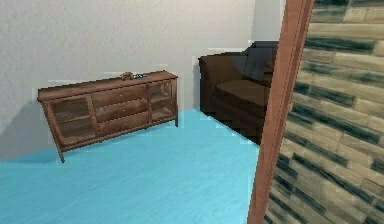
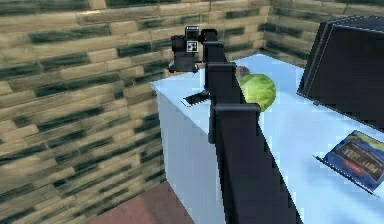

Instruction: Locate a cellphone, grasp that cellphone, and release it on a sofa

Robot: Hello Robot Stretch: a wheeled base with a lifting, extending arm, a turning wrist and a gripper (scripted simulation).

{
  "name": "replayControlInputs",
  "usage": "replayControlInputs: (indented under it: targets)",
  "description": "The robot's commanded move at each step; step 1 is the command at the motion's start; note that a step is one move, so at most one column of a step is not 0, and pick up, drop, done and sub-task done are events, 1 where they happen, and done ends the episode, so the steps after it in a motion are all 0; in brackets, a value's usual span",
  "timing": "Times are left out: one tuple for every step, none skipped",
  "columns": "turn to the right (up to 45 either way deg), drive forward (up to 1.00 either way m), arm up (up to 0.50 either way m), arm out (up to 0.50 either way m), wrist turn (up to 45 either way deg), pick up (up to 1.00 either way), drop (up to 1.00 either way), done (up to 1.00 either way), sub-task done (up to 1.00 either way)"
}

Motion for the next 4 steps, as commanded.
replayControlInputs:
  targets:
    - [0.0, 0.0, 0.0, 0.0, 3.0, 0.0, 0.0, 0.0, 0.0]
    - [0.0, 0.0, -0.16, 0.0, 0.0, 0.0, 0.0, 0.0, 0.0]
    - [0.0, 0.0, 0.0, 0.0, 0.0, 1.0, 0.0, 0.0, 0.0]
    - [0.0, 0.0, 0.1, 0.0, 0.0, 0.0, 0.0, 0.0, 0.0]
